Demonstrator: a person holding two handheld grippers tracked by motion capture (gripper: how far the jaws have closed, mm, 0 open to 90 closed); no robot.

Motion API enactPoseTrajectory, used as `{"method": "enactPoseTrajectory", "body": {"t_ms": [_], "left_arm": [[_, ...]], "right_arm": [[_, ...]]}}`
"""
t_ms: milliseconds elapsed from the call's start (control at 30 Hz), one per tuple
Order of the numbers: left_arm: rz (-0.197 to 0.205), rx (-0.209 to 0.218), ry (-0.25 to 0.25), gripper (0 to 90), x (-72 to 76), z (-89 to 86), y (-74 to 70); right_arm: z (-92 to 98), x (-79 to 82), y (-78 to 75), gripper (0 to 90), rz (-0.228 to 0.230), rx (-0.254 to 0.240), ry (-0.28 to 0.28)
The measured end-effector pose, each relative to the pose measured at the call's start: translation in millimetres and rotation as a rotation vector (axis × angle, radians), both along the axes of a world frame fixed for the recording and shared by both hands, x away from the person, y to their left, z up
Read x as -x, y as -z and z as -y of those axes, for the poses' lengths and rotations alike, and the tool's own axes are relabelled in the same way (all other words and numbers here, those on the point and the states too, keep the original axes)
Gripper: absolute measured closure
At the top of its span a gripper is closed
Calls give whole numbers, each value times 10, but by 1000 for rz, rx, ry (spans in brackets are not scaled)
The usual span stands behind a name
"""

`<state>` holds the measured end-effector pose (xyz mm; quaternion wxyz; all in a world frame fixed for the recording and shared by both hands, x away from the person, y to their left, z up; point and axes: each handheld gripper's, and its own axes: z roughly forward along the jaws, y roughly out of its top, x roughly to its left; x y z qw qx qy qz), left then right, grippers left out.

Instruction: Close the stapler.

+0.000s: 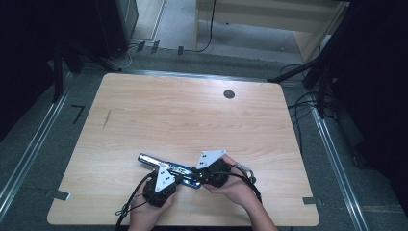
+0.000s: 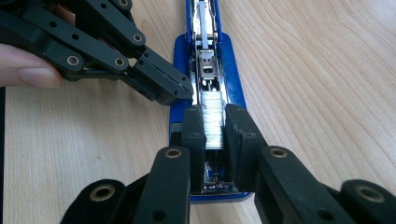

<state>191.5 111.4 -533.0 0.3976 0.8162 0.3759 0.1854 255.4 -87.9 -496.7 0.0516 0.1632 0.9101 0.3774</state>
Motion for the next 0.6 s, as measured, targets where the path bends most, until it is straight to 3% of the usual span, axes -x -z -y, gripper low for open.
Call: {"method": "enactPoseTrajectory", "body": {"t_ms": [600], "left_arm": [[1,-1,-1,900,0,0,0]], "right_arm": [[-22,-17,-25,797,-8,22,-7]]}}
